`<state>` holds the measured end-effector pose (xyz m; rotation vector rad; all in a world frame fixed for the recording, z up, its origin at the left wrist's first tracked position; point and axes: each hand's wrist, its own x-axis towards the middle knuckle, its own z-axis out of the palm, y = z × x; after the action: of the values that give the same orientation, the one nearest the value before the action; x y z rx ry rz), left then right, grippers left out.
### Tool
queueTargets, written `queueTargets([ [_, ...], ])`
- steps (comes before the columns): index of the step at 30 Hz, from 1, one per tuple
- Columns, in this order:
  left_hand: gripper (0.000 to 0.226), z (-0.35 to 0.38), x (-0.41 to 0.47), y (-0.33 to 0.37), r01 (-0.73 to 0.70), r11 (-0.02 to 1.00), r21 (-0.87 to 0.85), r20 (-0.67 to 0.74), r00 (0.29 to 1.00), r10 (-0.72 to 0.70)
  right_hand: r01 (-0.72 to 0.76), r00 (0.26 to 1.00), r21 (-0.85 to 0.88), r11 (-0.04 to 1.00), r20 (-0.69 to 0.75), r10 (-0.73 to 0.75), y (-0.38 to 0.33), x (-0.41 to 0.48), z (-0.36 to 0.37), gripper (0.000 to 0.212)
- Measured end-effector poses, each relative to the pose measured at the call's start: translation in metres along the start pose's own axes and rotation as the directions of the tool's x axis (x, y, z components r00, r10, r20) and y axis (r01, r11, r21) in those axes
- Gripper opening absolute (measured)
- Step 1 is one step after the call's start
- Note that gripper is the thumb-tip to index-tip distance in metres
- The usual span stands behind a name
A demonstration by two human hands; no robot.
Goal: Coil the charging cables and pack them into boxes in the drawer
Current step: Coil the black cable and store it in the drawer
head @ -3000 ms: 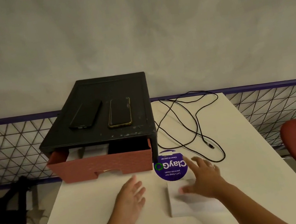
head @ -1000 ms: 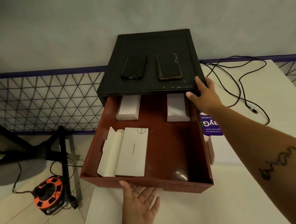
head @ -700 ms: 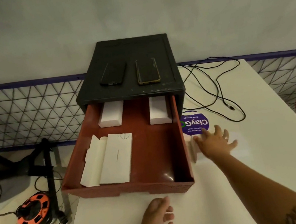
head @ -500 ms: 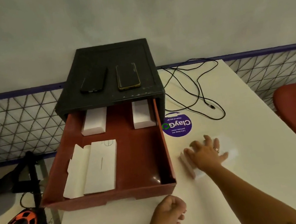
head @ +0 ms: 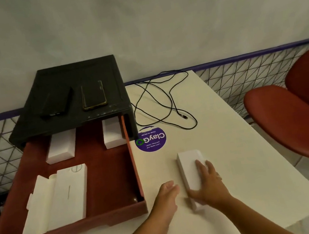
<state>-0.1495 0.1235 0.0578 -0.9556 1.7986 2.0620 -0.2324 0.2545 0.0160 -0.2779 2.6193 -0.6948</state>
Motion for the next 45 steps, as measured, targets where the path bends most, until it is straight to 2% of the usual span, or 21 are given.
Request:
queueTargets([
  [3,0.035,0.011,0.010,-0.002,0.113,0.982,-0.153,0.013,0.994,-0.113,-0.017,1.000,0.043,0.999,-0.020,0.018,0.004,-0.007,0.003,0.111],
  [6,0.027,0.022,0.013,-0.005,0.175,0.943,-0.283,0.085,0.984,-0.157,0.000,1.000,0.055,0.998,-0.015,0.001,0.000,-0.012,0.005,0.110],
  [11,0.025,0.028,0.016,-0.002,0.174,0.948,-0.266,0.162,0.978,-0.135,-0.032,0.999,0.136,0.990,0.017,0.029,0.003,-0.013,0.000,0.110],
  [14,0.045,0.028,0.017,0.003,0.171,0.962,-0.211,0.190,0.973,-0.132,-0.061,0.996,0.309,0.949,0.083,0.038,0.004,-0.014,-0.001,0.116],
  [16,0.068,0.028,0.017,0.007,0.143,0.969,-0.201,0.180,0.978,-0.107,-0.090,0.990,0.501,0.861,0.140,0.021,0.000,-0.015,-0.005,0.120],
  [18,0.075,0.026,0.017,0.014,0.097,0.979,-0.182,0.161,0.985,-0.068,-0.085,0.988,0.627,0.774,0.156,-0.017,-0.005,-0.017,-0.015,0.114],
  [22,0.065,0.012,0.015,0.042,-0.070,0.975,-0.211,0.162,0.981,0.106,0.028,0.993,0.735,0.678,0.055,-0.101,-0.028,-0.017,-0.041,0.093],
  [27,0.055,-0.017,-0.004,0.087,-0.263,0.926,-0.271,0.056,0.956,0.288,0.197,0.977,0.762,0.616,-0.103,-0.185,-0.088,-0.017,-0.066,0.067],
  [30,0.050,-0.047,-0.015,0.105,-0.326,0.916,-0.233,-0.035,0.944,0.327,0.249,0.963,0.752,0.611,-0.125,-0.239,-0.125,-0.019,-0.063,0.062],
  [33,0.042,-0.083,-0.018,0.111,-0.320,0.920,-0.228,-0.158,0.944,0.290,0.230,0.962,0.747,0.623,-0.077,-0.262,-0.155,-0.019,-0.049,0.052],
  [35,0.036,-0.106,-0.015,0.108,-0.295,0.924,-0.244,-0.236,0.942,0.238,0.207,0.963,0.720,0.662,-0.029,-0.269,-0.169,-0.020,-0.037,0.045],
  [38,0.043,-0.136,-0.006,0.097,-0.258,0.941,-0.220,-0.334,0.926,0.176,0.217,0.960,0.617,0.756,0.007,-0.281,-0.181,-0.020,-0.020,0.044],
  [41,0.043,-0.154,0.004,0.082,-0.180,0.964,-0.194,-0.345,0.933,0.104,0.226,0.966,0.456,0.861,0.011,-0.259,-0.183,-0.018,-0.007,0.049],
  [45,0.041,-0.165,0.016,0.063,-0.014,0.988,-0.156,-0.244,0.969,-0.025,0.135,0.978,0.439,0.888,0.084,-0.191,-0.182,-0.018,0.002,0.051],
])
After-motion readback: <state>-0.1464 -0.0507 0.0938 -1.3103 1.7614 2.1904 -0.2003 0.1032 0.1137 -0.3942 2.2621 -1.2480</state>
